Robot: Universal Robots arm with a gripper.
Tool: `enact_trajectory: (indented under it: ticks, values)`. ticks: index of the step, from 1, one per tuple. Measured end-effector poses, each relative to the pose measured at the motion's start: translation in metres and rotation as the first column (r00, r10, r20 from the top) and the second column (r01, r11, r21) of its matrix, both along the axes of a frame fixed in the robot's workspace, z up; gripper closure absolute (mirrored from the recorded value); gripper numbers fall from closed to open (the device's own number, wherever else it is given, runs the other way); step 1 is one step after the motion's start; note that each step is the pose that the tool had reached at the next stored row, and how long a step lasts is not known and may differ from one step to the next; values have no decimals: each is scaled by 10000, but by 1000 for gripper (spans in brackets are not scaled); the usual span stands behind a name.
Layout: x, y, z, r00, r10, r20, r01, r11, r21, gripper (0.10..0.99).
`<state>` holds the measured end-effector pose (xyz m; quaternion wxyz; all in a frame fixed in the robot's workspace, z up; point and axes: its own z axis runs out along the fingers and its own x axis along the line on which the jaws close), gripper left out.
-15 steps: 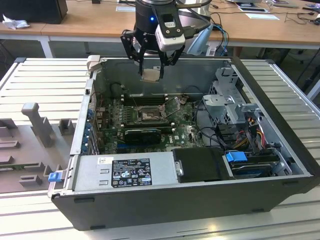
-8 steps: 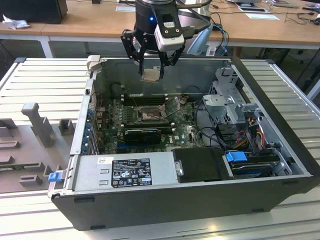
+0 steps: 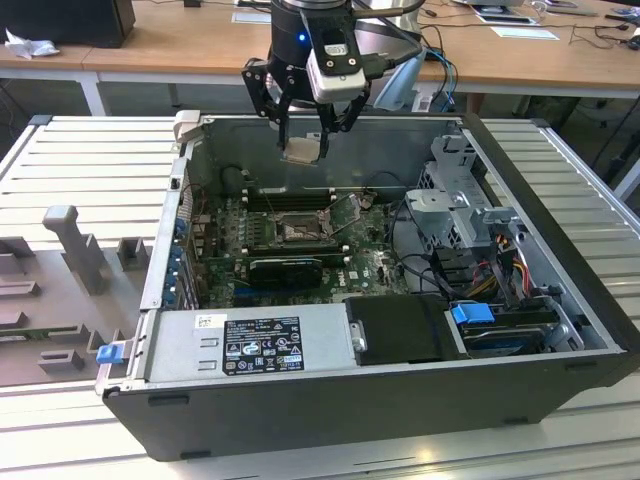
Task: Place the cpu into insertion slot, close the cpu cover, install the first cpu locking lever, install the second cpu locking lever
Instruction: 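Place the cpu into insertion slot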
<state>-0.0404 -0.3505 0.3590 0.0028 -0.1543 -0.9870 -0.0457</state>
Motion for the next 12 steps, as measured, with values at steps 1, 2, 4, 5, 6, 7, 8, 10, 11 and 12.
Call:
enact_trajectory:
  ticks: [1, 2, 4, 5, 6, 7, 8, 10, 11, 12]
  values:
    - [0, 0, 0, 10000, -31, 0, 31, 10000, 0, 557]
    - [0, 0, 0, 10000, -60, 0, 60, 10000, -1, 557]
    - [0, 0, 0, 9999, -118, 0, 118, 9999, 0, 557]
    - [0, 0, 0, 9999, -146, 0, 146, 9999, 0, 557]
    - [0, 0, -1, 9998, -185, 0, 185, 9998, 0, 557]
    - [0, 0, 0, 9997, -234, 0, 234, 9997, 0, 557]
    - [0, 0, -1, 9996, -288, 0, 288, 9996, 0, 557]
    - [0, 0, -1, 9993, -371, 0, 371, 9993, 0, 557]
    - [0, 0, -1, 9992, -401, 0, 401, 9992, 0, 557]
    - [0, 0, -1, 9989, -464, 0, 464, 9989, 1, 557]
